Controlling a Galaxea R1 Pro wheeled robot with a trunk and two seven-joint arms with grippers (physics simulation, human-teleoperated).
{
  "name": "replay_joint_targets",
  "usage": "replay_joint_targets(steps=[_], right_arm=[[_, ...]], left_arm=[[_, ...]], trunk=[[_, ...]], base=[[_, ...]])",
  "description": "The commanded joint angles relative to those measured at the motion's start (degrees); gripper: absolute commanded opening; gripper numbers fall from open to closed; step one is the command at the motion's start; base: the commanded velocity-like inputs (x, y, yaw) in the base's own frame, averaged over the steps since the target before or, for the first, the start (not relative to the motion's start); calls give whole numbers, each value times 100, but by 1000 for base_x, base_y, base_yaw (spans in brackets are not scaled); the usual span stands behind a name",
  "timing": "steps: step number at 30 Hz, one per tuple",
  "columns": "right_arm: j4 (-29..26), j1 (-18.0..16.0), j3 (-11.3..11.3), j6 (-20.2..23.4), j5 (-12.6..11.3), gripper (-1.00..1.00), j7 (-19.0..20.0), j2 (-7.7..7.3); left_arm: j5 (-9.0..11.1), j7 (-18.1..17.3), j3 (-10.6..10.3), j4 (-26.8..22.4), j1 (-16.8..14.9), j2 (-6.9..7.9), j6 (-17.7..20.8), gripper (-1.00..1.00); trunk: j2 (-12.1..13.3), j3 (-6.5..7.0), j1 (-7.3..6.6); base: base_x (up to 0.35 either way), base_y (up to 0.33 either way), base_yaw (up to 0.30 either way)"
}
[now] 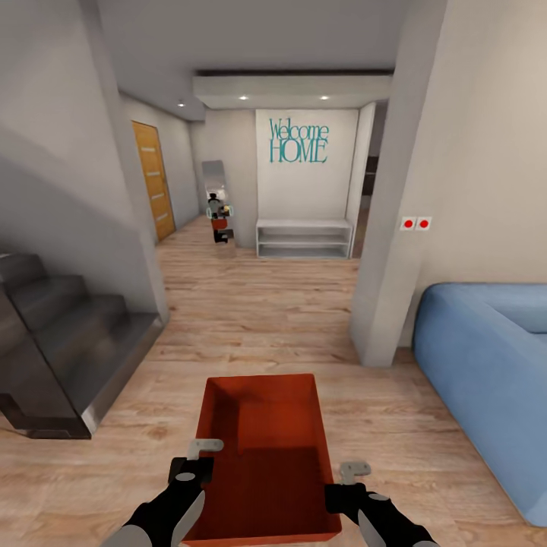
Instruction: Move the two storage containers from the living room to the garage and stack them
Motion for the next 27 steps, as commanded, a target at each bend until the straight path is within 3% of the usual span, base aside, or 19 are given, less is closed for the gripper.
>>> replay_joint_targets(steps=[1,27], right_arm=[[-281,-5,-52,35,39,-100,32,-16],[-281,-3,-52,35,39,-100,31,-9]], left_arm=[[203,53,-172,11,0,10,33,-100],[212,56,-155,11,0,15,31,-100]], trunk=[[-4,-7,4],[-4,-7,4]], base=[[341,0,0],[341,0,0]])
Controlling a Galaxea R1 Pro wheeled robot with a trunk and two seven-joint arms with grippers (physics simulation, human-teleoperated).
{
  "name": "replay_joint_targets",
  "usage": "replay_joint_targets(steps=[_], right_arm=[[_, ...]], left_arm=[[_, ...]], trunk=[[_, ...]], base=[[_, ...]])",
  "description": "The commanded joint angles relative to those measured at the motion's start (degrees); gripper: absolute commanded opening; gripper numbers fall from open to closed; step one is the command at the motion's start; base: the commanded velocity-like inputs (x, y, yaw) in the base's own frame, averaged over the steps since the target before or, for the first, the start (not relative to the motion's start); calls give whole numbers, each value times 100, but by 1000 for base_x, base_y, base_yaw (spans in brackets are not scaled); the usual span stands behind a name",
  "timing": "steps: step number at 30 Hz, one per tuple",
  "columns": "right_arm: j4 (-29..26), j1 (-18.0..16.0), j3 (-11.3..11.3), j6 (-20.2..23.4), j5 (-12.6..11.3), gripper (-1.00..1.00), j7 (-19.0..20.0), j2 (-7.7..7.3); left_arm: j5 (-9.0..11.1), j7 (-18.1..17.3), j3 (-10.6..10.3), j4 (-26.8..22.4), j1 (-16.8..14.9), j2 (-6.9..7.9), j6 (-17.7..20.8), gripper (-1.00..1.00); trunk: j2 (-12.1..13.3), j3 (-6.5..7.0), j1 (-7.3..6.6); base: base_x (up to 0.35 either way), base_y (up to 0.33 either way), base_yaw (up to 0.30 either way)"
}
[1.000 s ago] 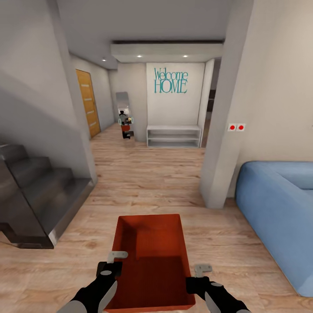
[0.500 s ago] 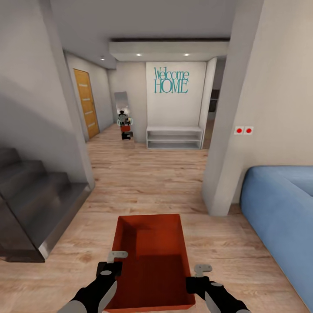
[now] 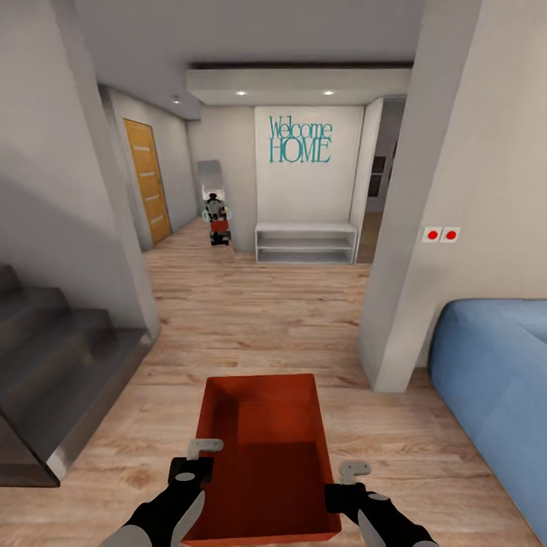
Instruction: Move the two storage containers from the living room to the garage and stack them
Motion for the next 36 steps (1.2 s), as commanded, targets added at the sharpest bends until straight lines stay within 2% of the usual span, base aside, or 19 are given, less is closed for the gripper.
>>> replay_joint_targets(steps=[1,33,36], right_arm=[[-276,-4,-44,35,27,-100,33,-13],[-275,-6,-44,27,27,-100,35,-3],[-275,-5,-44,27,27,-100,32,-3]], left_arm=[[199,56,-150,12,0,8,35,-100],[208,55,-142,12,0,14,35,-100],[208,56,-142,12,0,14,32,-100]], trunk=[[-4,-7,4],[-4,-8,4],[-4,-14,4]], base=[[342,0,0],[341,0,0],[341,0,167]])
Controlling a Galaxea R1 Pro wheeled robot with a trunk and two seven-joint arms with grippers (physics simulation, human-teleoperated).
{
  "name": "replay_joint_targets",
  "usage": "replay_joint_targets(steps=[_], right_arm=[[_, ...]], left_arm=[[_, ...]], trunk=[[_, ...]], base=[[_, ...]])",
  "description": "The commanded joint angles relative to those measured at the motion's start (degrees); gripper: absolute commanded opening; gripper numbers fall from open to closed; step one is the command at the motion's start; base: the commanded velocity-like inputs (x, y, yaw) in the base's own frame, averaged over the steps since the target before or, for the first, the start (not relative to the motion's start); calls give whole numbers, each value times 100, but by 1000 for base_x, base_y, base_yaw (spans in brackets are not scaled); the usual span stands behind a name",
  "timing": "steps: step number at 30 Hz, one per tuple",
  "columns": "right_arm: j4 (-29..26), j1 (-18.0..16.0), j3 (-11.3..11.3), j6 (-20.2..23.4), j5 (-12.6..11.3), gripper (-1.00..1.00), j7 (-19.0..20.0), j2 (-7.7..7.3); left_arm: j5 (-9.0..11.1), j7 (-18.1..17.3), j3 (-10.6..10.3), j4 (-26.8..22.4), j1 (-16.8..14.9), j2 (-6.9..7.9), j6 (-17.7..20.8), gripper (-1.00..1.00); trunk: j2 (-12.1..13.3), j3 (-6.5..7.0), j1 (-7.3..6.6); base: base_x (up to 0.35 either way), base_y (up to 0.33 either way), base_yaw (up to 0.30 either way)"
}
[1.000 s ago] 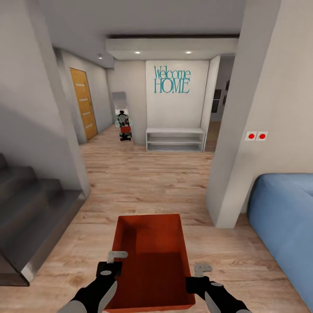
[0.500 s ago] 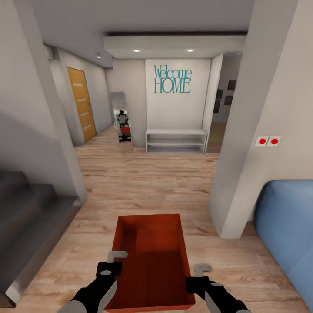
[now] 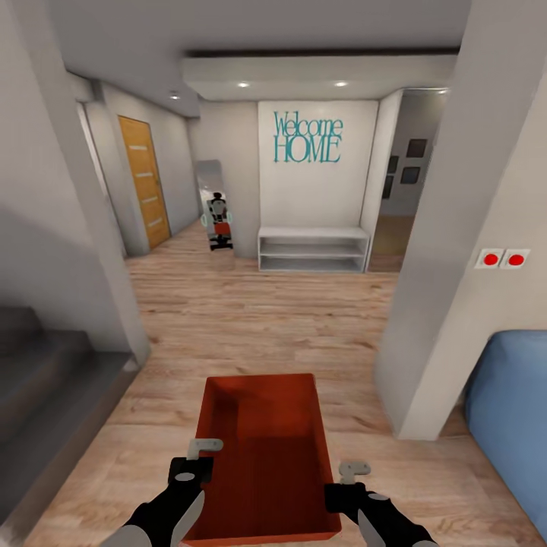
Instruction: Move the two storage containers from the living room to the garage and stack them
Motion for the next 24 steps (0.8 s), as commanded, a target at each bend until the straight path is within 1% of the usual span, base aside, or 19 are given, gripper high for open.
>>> replay_joint_targets(steps=[1,4,16,24], right_arm=[[-272,-2,-41,35,18,-100,31,-6],[-266,-2,-41,-25,18,-100,28,-6],[-267,-2,-41,-41,19,-100,28,-6],[-265,-1,-41,-41,18,-100,29,-6]], left_arm=[[190,54,-139,11,-1,9,53,-100],[190,54,-139,11,-1,9,48,-100],[190,54,-139,11,-1,9,48,-100],[190,54,-136,17,-1,9,48,-100]], trunk=[[-4,-11,4],[-4,-20,4],[-4,-56,4],[-4,-59,4]], base=[[341,0,242],[341,0,252],[341,0,253],[341,0,31]])
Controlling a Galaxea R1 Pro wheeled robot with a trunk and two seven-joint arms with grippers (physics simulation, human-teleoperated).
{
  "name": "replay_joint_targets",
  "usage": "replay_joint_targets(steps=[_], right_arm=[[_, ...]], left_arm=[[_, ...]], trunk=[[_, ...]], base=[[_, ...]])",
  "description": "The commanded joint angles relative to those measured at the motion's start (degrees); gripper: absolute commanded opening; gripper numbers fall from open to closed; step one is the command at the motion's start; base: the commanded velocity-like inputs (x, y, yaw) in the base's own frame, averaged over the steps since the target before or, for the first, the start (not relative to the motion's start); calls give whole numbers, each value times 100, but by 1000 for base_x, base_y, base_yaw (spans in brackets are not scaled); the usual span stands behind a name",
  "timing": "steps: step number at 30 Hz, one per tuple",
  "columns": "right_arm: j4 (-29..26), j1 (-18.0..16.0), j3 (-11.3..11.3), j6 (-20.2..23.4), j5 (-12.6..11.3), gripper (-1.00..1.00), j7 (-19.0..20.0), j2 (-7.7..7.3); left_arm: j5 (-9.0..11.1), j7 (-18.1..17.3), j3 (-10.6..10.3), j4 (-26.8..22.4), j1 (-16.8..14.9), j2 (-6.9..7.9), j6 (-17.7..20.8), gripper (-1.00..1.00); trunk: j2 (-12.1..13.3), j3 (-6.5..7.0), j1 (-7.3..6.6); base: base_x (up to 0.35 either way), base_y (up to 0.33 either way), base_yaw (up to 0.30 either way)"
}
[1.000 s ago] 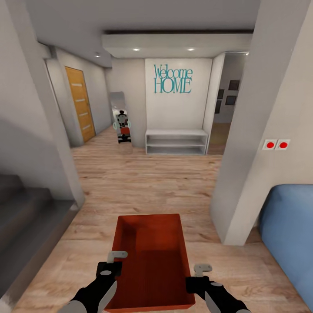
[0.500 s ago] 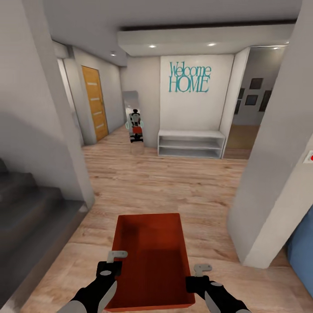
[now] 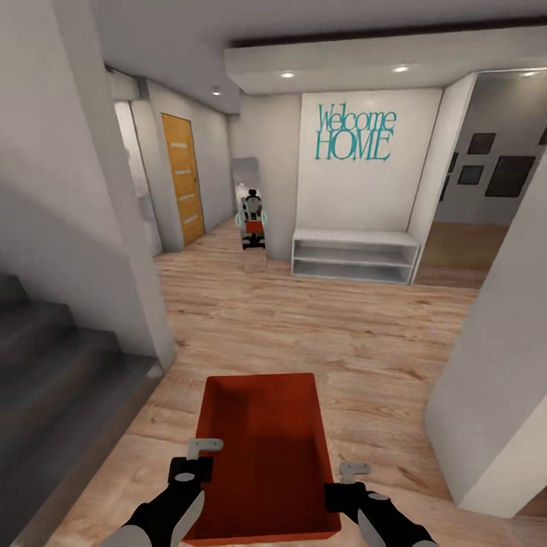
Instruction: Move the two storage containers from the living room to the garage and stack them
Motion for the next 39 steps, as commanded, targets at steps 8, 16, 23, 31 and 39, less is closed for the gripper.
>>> replay_joint_targets(steps=[8,16,23,31,39], right_arm=[[-256,-5,-45,-24,20,-100,36,-5],[-256,-4,-45,-24,20,-100,34,-5],[-256,-4,-45,-24,20,-100,38,-5],[-256,-6,-45,-24,20,-100,32,-5],[-256,-3,-45,-24,20,-100,34,-5]], left_arm=[[179,56,-129,7,1,10,90,-100],[179,56,-126,7,1,10,92,-100],[179,56,-127,4,1,10,90,-100],[179,56,-126,6,1,10,90,-100],[179,56,-128,6,1,10,93,-100]], trunk=[[-4,-8,4],[-4,-8,4],[-4,-8,4],[-4,-8,4],[-4,-8,4]], base=[[341,0,0],[341,0,0],[341,0,0],[342,0,0],[341,0,0]])
